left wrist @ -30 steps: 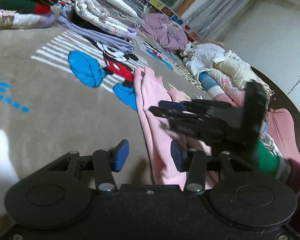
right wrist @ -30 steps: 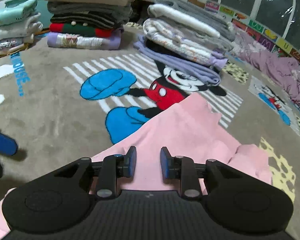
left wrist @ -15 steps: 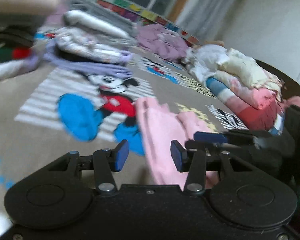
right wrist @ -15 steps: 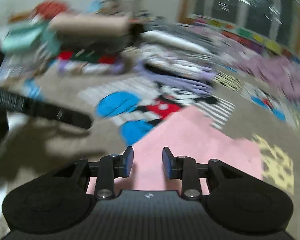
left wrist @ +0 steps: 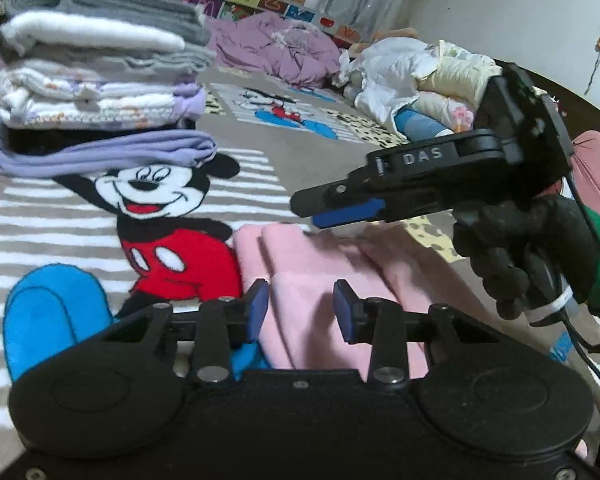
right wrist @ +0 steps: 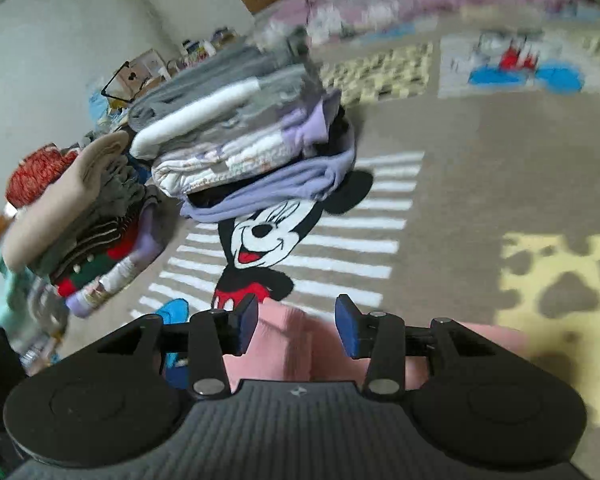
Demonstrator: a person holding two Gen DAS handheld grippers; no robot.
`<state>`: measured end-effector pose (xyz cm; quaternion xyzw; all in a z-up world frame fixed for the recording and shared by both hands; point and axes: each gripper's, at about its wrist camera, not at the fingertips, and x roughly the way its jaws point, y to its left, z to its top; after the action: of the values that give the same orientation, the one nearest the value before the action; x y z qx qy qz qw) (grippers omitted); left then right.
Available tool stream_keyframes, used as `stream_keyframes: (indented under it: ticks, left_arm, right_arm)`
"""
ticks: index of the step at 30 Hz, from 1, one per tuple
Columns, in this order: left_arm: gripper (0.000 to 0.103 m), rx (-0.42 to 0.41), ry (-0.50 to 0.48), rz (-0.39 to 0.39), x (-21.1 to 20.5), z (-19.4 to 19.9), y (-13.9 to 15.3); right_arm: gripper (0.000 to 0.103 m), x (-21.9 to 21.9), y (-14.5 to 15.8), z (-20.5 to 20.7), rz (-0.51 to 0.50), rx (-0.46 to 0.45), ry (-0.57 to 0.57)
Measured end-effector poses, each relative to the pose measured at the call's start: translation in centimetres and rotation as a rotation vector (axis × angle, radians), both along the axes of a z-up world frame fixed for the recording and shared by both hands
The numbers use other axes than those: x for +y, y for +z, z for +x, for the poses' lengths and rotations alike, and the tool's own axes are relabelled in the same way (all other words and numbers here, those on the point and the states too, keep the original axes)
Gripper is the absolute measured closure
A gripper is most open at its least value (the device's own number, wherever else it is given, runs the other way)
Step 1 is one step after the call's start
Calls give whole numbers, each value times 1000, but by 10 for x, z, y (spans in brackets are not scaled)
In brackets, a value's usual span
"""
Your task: Fold clothes
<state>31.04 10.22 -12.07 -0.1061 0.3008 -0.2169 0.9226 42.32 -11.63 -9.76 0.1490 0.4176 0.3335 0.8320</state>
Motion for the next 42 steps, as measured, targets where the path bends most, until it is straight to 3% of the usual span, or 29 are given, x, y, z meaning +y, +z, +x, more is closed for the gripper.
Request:
stream_keyframes:
  ticks: [5, 6, 7, 8, 13, 17, 22, 26, 28, 30, 31, 35, 37, 39, 41, 42]
  left_arm:
    - [85, 7, -1, -39, 3, 1, -4]
    - [93, 5, -3, -44, 3, 1, -4]
    - [97, 2, -5, -51, 3, 0, -4]
    - [98, -7, -1, -61, 4, -1, -3]
    - [100, 3, 16, -72, 6, 0, -5]
    - [100, 21, 29, -74, 6, 2, -8]
    - [100, 43, 45, -77, 7, 4, -11]
    - [99, 61, 58, -78, 8, 5, -14]
    - [93, 41, 65, -44, 7, 1, -6]
    - [91, -27, 68, 44, 1, -8, 7]
    - [91, -58, 59, 62, -2, -12, 12]
    - [91, -152, -30, 64, -15, -21, 18]
    - [91, -126, -35, 118, -26, -16, 10]
    - [91, -39, -22, 182, -33, -3, -9]
    - [90, -3, -16, 176, -32, 3, -15]
    - [89, -1, -15, 166, -30, 3, -15]
  right_arm:
    - [70, 16, -14, 12, -18, 61, 74]
    - [72, 17, -17, 13, -8, 75, 80]
    - [78, 16, -18, 14, 8, 84, 86]
    - [93, 15, -19, 13, 29, 83, 88]
    - [93, 0, -12, 7, 155, 78, 41]
    - [93, 1, -37, 18, 65, 148, 13]
    - [95, -10, -44, 24, 130, 189, -35]
    - [96, -6, -44, 22, 102, 187, -40]
    - [94, -4, -37, 20, 70, 161, -45]
    - [83, -3, -26, 16, 33, 116, -53]
    - [83, -2, -18, 12, 8, 74, -60]
    - [83, -4, 8, -3, 23, -43, -33]
    - [84, -3, 13, -9, 55, -62, 1]
    - [85, 7, 5, -10, 20, -44, 35]
    - [86, 22, -12, -7, -79, -11, 54]
    - [93, 25, -21, -5, -100, -7, 54]
